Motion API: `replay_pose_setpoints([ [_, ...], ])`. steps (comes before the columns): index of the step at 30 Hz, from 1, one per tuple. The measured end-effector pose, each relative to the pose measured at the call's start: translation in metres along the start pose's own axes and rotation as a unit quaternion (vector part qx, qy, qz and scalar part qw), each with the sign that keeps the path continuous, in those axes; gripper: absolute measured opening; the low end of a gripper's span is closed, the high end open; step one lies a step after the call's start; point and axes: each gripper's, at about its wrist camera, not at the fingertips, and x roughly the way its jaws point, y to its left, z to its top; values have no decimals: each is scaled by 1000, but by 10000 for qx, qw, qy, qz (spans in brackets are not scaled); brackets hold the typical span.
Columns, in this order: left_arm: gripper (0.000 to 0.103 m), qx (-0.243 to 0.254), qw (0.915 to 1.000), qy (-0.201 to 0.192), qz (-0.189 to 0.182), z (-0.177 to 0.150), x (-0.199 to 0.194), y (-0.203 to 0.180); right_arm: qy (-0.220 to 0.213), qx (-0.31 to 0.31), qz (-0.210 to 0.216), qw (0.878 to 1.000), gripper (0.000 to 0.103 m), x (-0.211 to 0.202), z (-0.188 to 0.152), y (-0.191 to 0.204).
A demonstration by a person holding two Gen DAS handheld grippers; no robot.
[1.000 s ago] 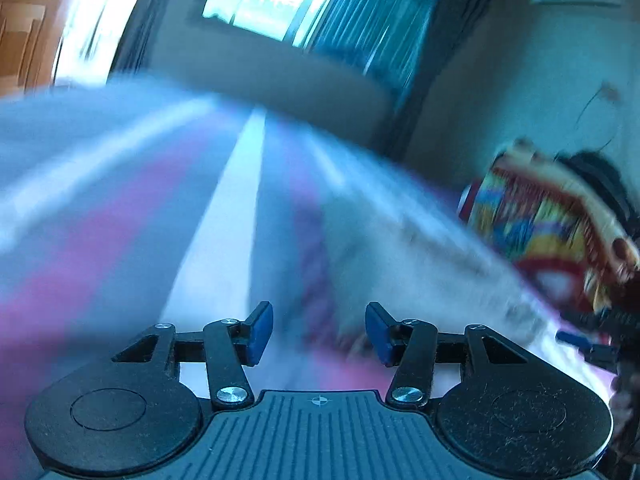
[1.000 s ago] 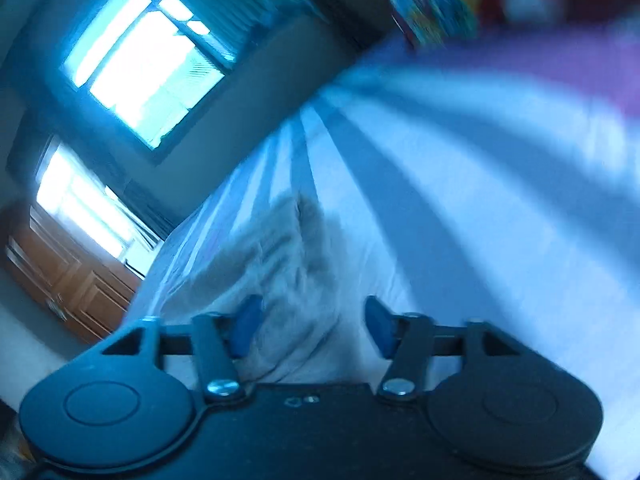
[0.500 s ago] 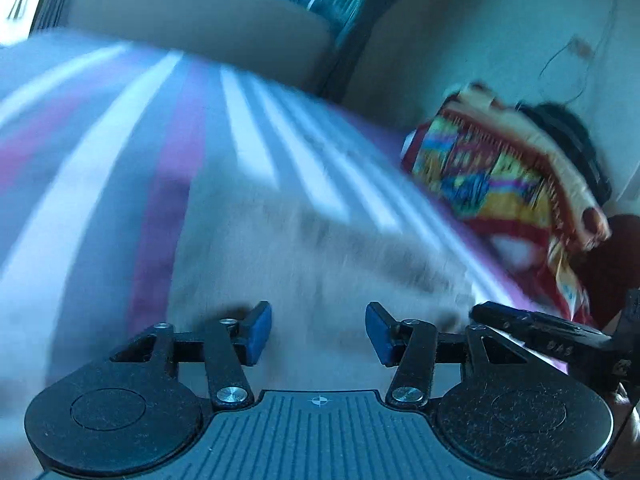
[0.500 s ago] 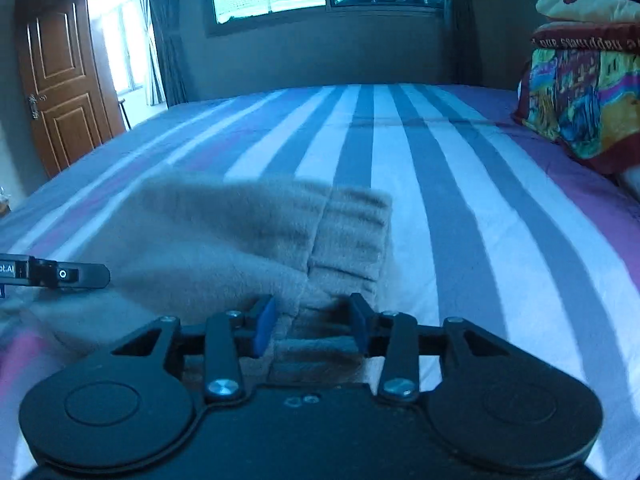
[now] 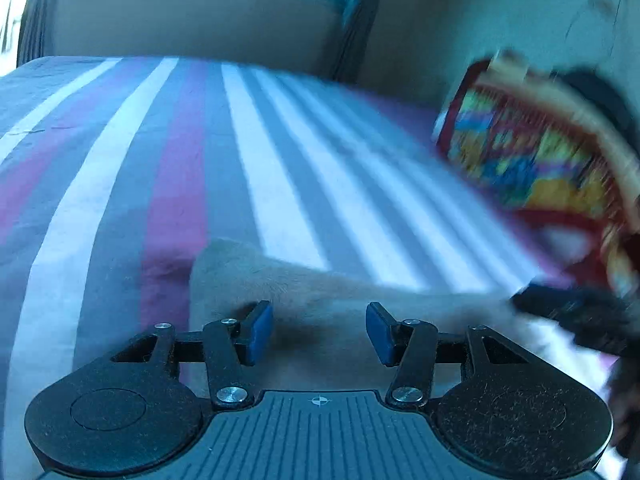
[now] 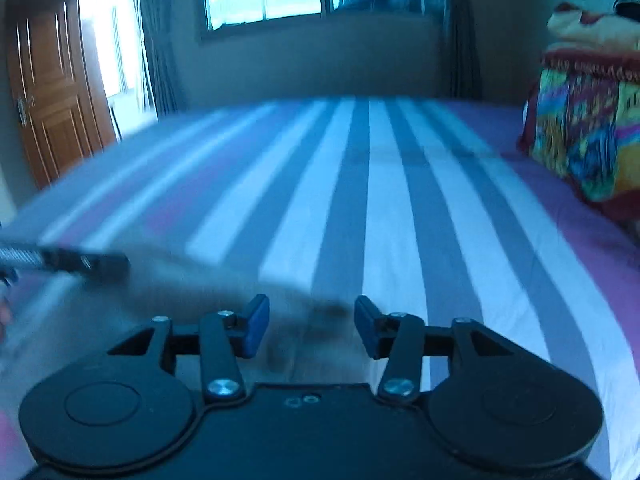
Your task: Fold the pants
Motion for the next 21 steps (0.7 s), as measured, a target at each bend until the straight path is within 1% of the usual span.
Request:
replay_pose_setpoints([
  [1, 52, 48, 9994, 325, 72, -3, 16, 2, -18, -37, -3, 10000, 55, 5, 1, 0],
  [2, 52, 65, 9992, 379, 83, -6, 23, 3, 235, -133, -155, 9995, 58, 19, -1, 0],
  [3, 52, 123, 9993, 331, 112, -7, 24, 2, 731, -201, -333, 9966, 62, 41, -8, -4],
  [4, 52, 147, 9993, 334, 127, -6, 23, 1, 856, -9, -289, 9959, 65, 52, -16, -13],
  [6, 52, 210, 9991, 318, 163, -5, 20, -1, 851, 490, -88, 9951, 69, 55, -19, -28],
  [7, 52, 244, 9991, 303, 185, -6, 19, 0, 847, 682, -34, 9941, 72, 55, -21, -35],
  [8, 52, 272, 9989, 307, 209, -6, 21, -5, 842, 766, -14, 9935, 73, 55, -23, -37],
  [11, 52, 406, 9981, 312, 335, -5, 24, -22, 833, 765, -31, 9936, 73, 53, -17, -36],
  [13, 52, 515, 9972, 331, 424, -7, 14, -33, 779, 672, -77, 9947, 72, 43, -16, -34],
  [14, 52, 611, 9973, 275, 311, -7, 2, -39, 741, 662, -99, 9950, 71, 35, -15, -33],
  [15, 52, 729, 9969, 157, 236, -8, -10, -45, 599, 679, -74, 9959, 68, 24, -13, -31],
  [16, 52, 793, 9965, 90, 231, -11, -18, -49, 405, 699, -22, 9967, 68, 8, -9, -27],
  [17, 52, 850, 9960, 107, 251, -14, -26, -53, 265, 738, 38, 9969, 69, -3, -10, -26],
  [19, 52, 908, 9952, 118, 352, -22, -34, -55, 158, 852, 133, 9962, 71, -21, -14, -24],
  [21, 52, 936, 9944, 178, 446, -32, -37, -54, 181, 944, 171, 9952, 71, -32, -22, -23],
])
